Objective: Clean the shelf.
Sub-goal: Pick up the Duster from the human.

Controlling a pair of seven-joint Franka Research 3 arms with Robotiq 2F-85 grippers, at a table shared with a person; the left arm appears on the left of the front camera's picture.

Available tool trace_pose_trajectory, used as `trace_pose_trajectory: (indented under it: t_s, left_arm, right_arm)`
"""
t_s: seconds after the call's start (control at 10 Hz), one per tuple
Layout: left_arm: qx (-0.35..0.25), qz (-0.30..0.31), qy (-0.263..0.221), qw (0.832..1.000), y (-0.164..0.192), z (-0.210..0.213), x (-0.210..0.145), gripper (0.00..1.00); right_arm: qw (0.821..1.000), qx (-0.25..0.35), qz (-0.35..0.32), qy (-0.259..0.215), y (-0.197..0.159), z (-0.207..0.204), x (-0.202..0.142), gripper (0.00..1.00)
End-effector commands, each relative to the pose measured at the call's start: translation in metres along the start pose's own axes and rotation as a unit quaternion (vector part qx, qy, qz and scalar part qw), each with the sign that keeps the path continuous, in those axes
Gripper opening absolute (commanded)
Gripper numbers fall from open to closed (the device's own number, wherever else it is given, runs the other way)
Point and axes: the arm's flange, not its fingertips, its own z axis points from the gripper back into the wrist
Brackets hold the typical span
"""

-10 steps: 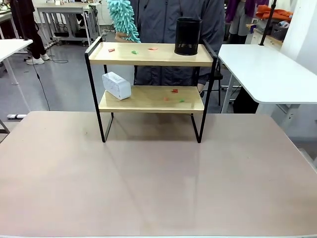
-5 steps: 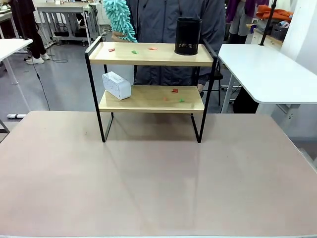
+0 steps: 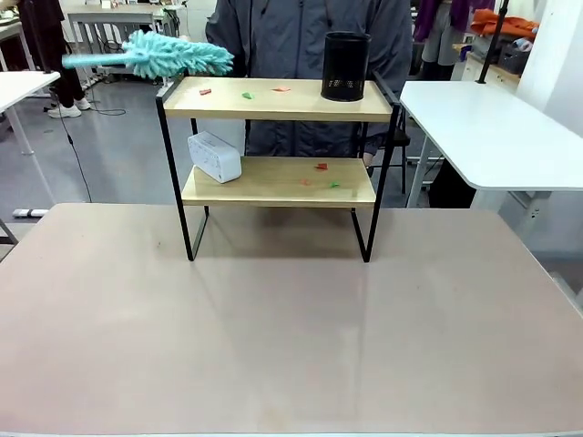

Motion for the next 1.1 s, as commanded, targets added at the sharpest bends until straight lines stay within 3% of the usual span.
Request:
trace_pose_trajectory:
  t_s: [0.0,0.5,0.7,1.0]
  left_arm:
    - [-0.008,-0.009,-0.007,1.0,0.005,-0.006,-0.001,1.0]
    - [0.002,0.005,-0.001,1.0,0.005,-0.005,0.0,1.0]
    - [-0.01,-0.045,0.004,0.999,-0.015,-0.034,0.042,1.0]
    - [-0.065,-0.021,0.057,0.996,-0.047,-0.096,0.135,1.0]
  right_arm:
    - [1.0,0.004,0.014,-0.002,-0.001,0.003,0.001,1.0]
    - [1.0,0.004,0.014,-0.002,-0.001,0.003,0.001,1.0]
    - [1.0,0.004,0.014,-0.002,-0.001,0.003,0.001,1.0]
    - [1.0,0.004,0.014,-0.002,-0.001,0.003,0.001,1.0]
